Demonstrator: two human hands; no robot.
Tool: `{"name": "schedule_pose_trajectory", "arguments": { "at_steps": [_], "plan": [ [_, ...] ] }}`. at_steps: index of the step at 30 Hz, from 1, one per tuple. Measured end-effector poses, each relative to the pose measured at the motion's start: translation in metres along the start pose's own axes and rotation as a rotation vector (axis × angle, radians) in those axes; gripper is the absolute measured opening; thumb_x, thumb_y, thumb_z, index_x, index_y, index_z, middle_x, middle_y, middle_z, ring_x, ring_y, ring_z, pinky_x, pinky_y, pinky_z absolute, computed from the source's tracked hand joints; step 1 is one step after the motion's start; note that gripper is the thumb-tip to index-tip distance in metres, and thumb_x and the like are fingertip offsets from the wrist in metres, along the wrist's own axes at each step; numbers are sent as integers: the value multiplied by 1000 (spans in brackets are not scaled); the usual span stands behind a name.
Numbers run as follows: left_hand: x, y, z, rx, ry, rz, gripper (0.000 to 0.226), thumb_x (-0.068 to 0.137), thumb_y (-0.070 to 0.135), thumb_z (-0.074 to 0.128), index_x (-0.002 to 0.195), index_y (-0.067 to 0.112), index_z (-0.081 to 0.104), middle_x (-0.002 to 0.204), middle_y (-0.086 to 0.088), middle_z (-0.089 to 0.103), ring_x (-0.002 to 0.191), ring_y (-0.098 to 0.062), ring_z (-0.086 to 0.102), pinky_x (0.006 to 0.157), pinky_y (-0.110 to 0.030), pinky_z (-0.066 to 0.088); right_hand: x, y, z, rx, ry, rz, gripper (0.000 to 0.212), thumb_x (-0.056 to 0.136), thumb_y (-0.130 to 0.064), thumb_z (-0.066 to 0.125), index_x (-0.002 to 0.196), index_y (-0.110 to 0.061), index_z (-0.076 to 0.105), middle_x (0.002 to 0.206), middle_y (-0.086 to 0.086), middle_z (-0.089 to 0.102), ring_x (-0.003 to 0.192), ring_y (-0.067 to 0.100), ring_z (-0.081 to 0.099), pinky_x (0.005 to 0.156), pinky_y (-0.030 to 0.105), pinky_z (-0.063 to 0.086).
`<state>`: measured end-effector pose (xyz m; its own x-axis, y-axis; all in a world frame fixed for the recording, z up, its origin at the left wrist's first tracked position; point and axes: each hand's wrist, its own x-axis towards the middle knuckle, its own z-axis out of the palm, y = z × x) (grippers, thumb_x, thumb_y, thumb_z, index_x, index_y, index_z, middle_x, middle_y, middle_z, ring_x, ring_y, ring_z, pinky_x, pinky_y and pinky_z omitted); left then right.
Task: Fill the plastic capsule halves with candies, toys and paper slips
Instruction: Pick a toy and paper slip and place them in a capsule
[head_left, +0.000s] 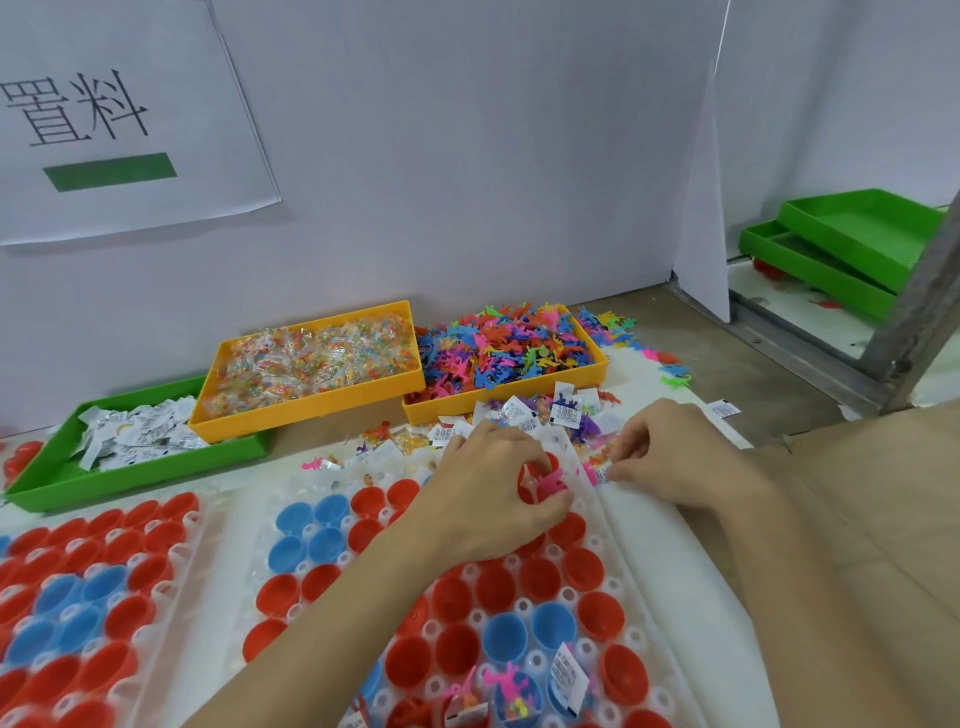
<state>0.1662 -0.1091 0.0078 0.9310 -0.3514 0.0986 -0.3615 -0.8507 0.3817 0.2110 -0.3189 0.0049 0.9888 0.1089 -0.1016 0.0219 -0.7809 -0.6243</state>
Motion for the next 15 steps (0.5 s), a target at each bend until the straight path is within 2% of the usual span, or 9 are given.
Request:
{"name": "schedule_pose_trajectory", "arguments": {
  "at_steps": [3,7,10,15],
  "plan": [
    [0,-3,0,22,5,26,35,88,51,60,108,23,67,116,9,62,117,-14,45,107,-45,35,0,-4,6,-43,-35,17,17,71,-19,88,67,-23,72,83,0,68,74,8,63,62,20,45],
    [2,-4,1,4,16,34,27,93,44,57,104,22,67,114,8,62,115,-14,47,103,-45,39,1,-7,11,-62,-45,6,18,73,-19,88,69,-23,71,92,7,67,76,14,66,66,24,49],
    [3,-5,3,-1,20,30,26,94,43,56,103,22,68,113,8,63,114,-15,48,102,-45,40,1,-5,10,-70,-58,-1,18,77,-19,85,68,-24,70,86,0,68,74,9,63,57,18,43],
    [5,-7,2,-33,27,19,24,93,44,60,100,24,70,112,8,64,112,-16,50,102,-45,40,1,1,-1,-46,-11,-29,15,75,-18,84,72,-25,71,80,-4,69,74,7,63,59,17,42]
  ]
}}
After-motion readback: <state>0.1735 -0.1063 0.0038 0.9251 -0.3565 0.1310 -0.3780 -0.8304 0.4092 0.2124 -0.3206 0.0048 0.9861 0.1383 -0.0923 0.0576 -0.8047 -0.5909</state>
